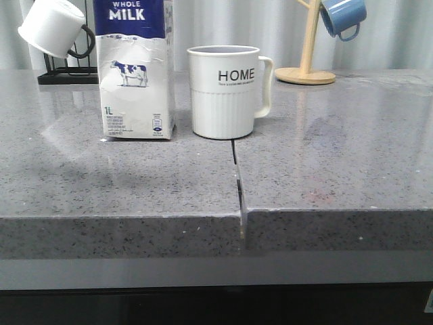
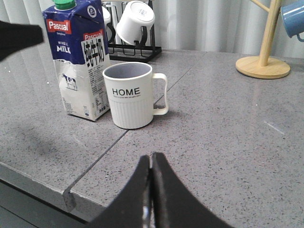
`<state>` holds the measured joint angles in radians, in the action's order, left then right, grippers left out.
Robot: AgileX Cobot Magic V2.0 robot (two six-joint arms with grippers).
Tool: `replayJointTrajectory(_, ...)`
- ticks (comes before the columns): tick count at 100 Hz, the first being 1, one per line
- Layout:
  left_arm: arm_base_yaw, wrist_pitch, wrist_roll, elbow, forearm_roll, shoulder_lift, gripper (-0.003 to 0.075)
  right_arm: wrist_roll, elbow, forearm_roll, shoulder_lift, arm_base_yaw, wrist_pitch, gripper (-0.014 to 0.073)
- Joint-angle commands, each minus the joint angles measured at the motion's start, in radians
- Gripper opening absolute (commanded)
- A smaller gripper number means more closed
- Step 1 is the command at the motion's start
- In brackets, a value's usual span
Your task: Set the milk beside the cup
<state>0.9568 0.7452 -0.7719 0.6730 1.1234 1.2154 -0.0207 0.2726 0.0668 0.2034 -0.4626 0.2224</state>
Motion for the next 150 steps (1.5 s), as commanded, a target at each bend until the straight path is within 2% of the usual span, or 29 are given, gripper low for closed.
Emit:
replayJointTrajectory(1,-0.027,0.009,-0.047,0.007,-0.035,-0.085,0.0435,0.005,0.026,-0.007,0.005,-0.001,-0.073,-0.0069)
replayJointTrajectory(13,-0.115,-0.060,-0.062,-0.027,-0.101,-0.172,0.0237,0.005,0.026,-0.007,0.005,-0.001,-0.073,-0.0069)
replayJointTrajectory(19,-0.187,-0.136,-0.062,-0.040,-0.152,-0.216,0.0127,0.005,0.026,-0.007,0.005,-0.001,-0.073,-0.0069)
replayJointTrajectory(28,-0.289,-0.239,-0.045,-0.051,-0.232,-0.271,0.0045,0.005,0.026,-0.007,0.005,-0.001,-0.073,-0.0069)
replayJointTrajectory(36,-0.392,-0.323,-0.017,-0.056,-0.325,-0.311,0.0029,0.005,0.026,-0.007,0.005,-0.001,-0.073,-0.0069)
replayJointTrajectory(58,-0.712,-0.644,0.331,-0.056,-0.647,-0.387,0.0029,0.005,0.026,-0.007,0.005,-0.001,-0.073,-0.0069)
replayJointTrajectory(72,-0.859,-0.852,0.483,-0.056,-0.798,-0.419,0.0029,0.005,0.026,-0.007,0.005,-0.001,-0.073,-0.0069)
replayJointTrajectory(105,-0.870,-0.957,0.895,-0.056,-1.099,-0.546,0.0029,0.005,0.026,-0.007,0.005,-0.001,-0.073,-0.0069)
replayJointTrajectory(134,-0.870,-1.017,0.899,-0.110,-1.159,-0.712,0.0025,0.005,0.026,-0.007,0.005,-0.001,-0.073,-0.0069)
replayJointTrajectory(150,-0.870,-1.064,0.899,-0.158,-1.181,-0.839,-0.0021,0.005,0.026,-0.007,0.005,-0.001,-0.073,-0.0069)
